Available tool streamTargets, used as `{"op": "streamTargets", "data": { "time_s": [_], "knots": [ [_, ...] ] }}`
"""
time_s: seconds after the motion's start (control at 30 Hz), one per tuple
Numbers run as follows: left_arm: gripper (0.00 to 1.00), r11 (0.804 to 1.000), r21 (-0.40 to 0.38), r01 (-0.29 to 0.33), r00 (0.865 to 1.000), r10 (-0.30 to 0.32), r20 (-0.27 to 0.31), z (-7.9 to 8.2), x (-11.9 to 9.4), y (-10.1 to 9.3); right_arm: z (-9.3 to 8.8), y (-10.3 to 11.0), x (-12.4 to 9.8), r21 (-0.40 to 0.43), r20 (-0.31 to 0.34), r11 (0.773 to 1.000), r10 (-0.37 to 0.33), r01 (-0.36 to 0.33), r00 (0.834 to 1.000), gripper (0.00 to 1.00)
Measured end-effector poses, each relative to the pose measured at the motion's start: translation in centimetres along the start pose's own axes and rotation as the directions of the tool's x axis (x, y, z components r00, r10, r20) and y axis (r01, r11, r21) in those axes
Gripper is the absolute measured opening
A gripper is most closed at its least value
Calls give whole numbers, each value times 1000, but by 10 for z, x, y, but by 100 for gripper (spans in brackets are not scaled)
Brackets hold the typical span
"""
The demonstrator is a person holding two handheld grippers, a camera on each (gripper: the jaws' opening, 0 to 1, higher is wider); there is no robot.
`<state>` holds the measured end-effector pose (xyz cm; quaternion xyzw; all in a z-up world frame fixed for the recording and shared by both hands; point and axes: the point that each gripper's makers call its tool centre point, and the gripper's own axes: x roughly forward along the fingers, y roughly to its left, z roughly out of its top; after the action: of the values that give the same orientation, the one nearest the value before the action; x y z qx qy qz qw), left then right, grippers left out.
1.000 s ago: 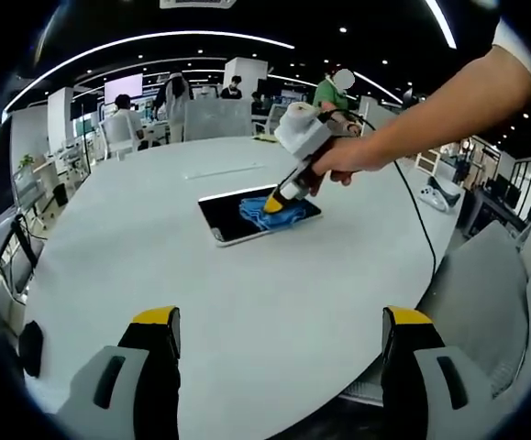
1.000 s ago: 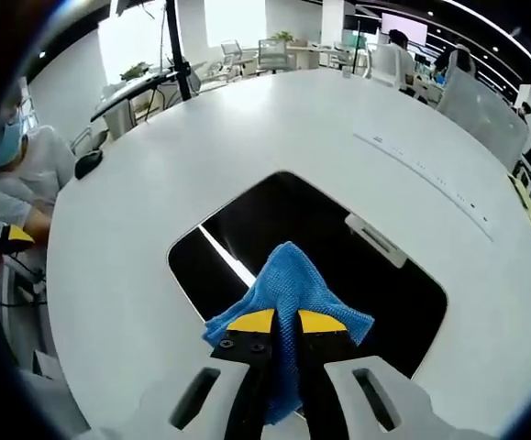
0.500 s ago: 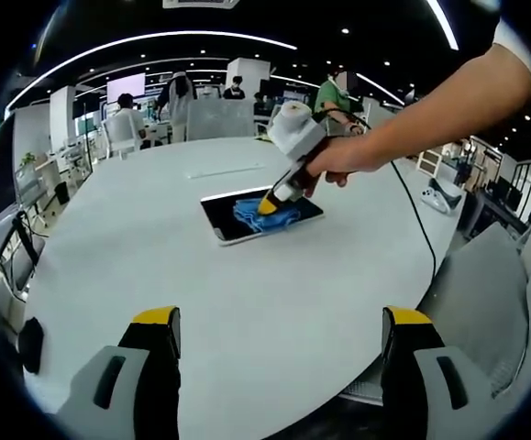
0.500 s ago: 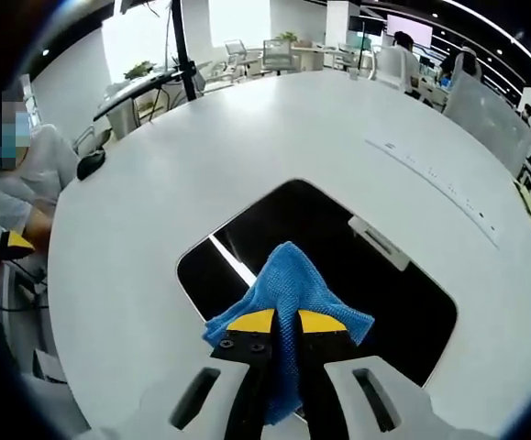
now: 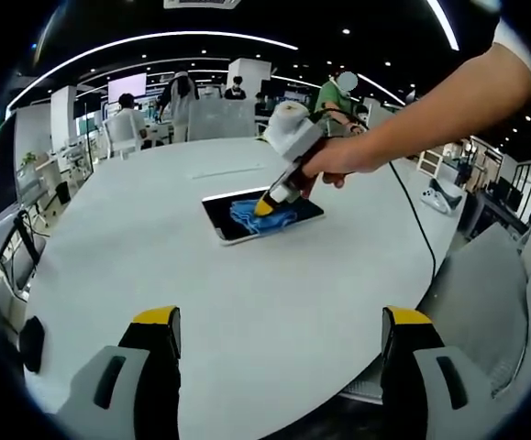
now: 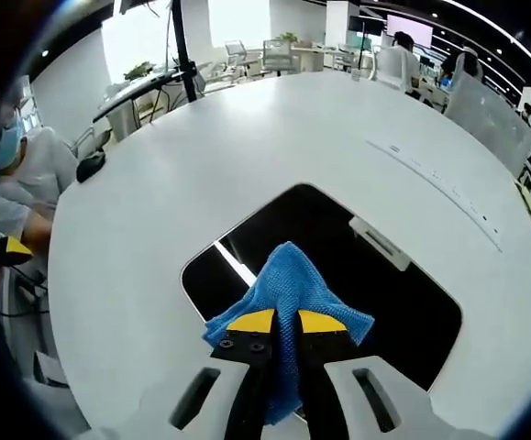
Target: Wipe the mirror surface with the cleaning cloth until all visible marks leave the cleaned area.
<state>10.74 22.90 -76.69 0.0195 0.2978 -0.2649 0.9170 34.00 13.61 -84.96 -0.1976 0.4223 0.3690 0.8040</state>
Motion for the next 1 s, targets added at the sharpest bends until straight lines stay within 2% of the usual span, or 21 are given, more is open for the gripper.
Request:
{"op": "streamTargets", "data": {
  "time_s": [1.0],
  "knots": [
    [91,1000,-9,-11,1000,11,-1,-4,-3,4,17,16,11,-8,8,1000,8,-8,1000,3]
  ]
}}
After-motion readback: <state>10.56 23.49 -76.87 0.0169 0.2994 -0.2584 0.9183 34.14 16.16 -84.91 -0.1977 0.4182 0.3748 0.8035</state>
